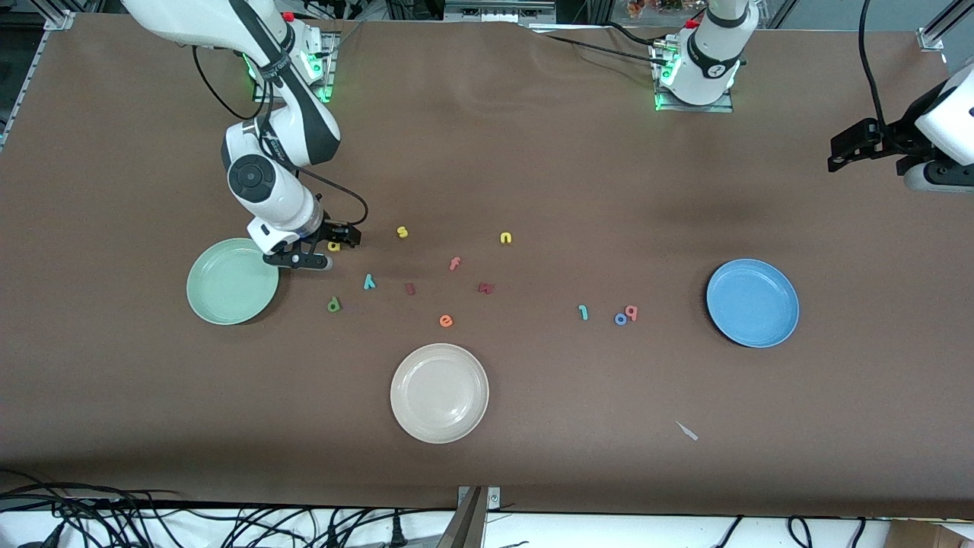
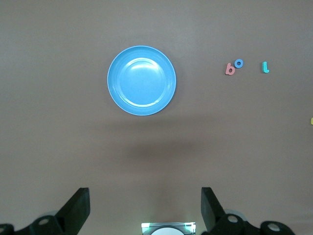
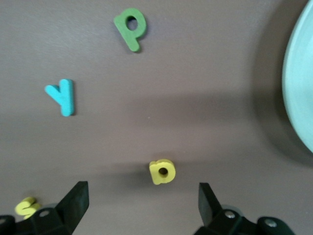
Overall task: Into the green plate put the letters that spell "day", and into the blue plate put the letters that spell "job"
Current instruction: 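Lower the right gripper and grasp the yellow D, then place the D on the green plate while the left gripper reaches letters, then grasp the pink b with the left gripper while the right gripper reaches, then place the b on the blue plate while the right gripper grasps the Y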
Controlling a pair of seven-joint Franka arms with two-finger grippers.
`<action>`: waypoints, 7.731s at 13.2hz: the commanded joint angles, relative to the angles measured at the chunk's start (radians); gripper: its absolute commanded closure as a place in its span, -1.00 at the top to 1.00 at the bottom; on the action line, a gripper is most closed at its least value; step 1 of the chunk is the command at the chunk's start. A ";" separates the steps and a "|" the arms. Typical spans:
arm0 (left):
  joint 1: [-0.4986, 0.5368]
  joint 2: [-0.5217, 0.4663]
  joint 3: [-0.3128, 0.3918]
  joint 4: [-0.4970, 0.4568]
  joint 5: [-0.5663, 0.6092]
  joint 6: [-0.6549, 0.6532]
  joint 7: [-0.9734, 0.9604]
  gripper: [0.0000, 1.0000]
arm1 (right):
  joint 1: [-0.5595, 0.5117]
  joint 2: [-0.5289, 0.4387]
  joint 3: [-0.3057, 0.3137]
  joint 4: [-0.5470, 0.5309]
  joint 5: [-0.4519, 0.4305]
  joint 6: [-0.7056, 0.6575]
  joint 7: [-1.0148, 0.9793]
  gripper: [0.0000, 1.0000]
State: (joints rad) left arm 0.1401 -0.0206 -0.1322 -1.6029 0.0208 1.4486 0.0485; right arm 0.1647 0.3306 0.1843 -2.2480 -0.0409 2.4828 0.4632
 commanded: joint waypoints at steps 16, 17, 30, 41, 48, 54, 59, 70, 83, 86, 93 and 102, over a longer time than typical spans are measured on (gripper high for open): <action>-0.002 0.025 -0.119 0.037 -0.015 -0.002 -0.007 1.00 | -0.004 0.079 -0.020 -0.005 -0.071 0.056 0.018 0.09; 0.007 0.040 -0.118 0.037 -0.016 0.004 -0.007 1.00 | -0.002 0.079 -0.020 -0.005 -0.071 0.056 0.018 0.02; 0.021 0.054 -0.118 0.069 -0.027 -0.036 0.013 1.00 | -0.002 0.085 -0.019 -0.004 -0.071 0.056 0.018 -0.37; 0.006 0.099 -0.119 0.058 -0.081 0.064 -0.002 1.00 | -0.013 0.074 -0.022 0.230 -0.070 -0.277 -0.024 -0.60; -0.175 0.053 -0.127 -0.293 -0.081 0.551 -0.150 1.00 | -0.109 0.123 -0.109 0.317 -0.071 -0.274 -0.400 -0.58; -0.235 0.252 -0.125 -0.359 -0.059 0.748 -0.148 1.00 | -0.174 0.183 -0.106 0.387 -0.067 -0.272 -0.515 1.00; -0.243 0.372 -0.043 -0.356 -0.041 0.886 -0.112 1.00 | -0.171 0.170 -0.034 0.407 -0.056 -0.283 -0.387 1.00; -0.362 0.610 0.025 -0.250 -0.042 1.013 -0.093 1.00 | -0.001 0.211 0.052 0.392 -0.074 -0.179 0.021 1.00; -0.386 0.663 0.056 -0.258 -0.025 1.095 -0.088 0.06 | 0.048 0.298 0.049 0.392 -0.169 -0.081 0.049 0.57; -0.384 0.663 0.059 -0.258 -0.022 1.095 -0.088 -0.16 | 0.047 0.314 0.049 0.392 -0.169 -0.059 0.049 0.30; -0.379 0.605 0.060 -0.273 0.041 1.070 -0.098 -1.00 | 0.050 0.317 0.049 0.393 -0.169 -0.059 0.055 -0.32; -0.157 0.337 0.062 -0.517 0.042 1.000 0.071 -1.00 | 0.050 0.315 0.052 0.412 -0.160 -0.065 0.068 -0.60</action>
State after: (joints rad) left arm -0.0789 0.3939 -0.0637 -2.0264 0.0308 2.4466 0.0525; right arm 0.2094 0.6383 0.2351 -1.8543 -0.1909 2.4131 0.5075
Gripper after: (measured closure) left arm 0.722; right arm 0.736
